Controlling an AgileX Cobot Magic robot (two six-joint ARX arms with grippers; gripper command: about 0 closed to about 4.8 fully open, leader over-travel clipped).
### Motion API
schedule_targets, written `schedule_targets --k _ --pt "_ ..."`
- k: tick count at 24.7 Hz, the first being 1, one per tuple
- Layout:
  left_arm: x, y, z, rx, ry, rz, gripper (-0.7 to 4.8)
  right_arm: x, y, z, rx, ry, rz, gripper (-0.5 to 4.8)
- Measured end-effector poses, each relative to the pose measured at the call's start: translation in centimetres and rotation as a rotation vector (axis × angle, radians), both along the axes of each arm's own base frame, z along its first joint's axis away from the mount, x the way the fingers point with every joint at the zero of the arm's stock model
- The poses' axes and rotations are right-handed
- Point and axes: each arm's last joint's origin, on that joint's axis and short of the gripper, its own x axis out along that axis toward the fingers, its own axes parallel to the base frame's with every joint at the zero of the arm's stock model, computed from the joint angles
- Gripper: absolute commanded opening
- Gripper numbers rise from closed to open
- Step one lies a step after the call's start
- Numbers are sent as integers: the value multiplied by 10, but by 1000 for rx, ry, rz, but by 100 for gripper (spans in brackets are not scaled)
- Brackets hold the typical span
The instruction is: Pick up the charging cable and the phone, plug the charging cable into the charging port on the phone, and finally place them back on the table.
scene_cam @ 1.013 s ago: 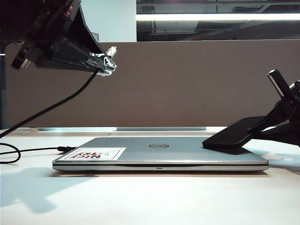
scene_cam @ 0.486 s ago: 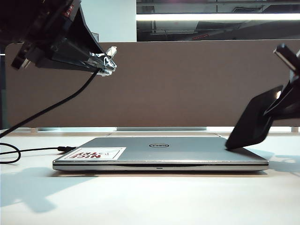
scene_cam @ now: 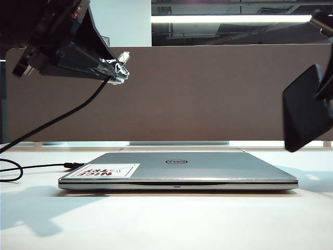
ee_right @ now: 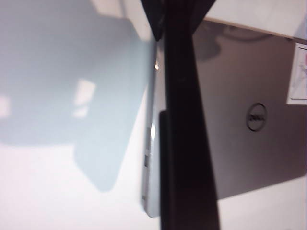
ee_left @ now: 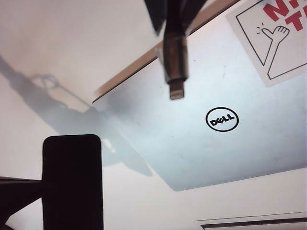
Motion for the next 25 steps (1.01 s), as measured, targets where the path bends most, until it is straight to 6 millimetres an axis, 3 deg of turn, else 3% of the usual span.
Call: schedule_targets --k 4,7,10,15,25 --pt "0 0 0 0 0 0 -6 -9 2 16 -118 101 -3 -5" --pt "0 0 0 0 0 0 -6 -14 8 17 -161 159 31 -5" --pt "0 0 0 0 0 0 -6 -21 23 12 -214 257 104 -5" --pt "0 0 0 0 0 0 -6 -15 40 -6 -342 452 170 -5" --pt "0 0 0 0 0 0 -6 -1 45 -19 -384 518 196 -4"
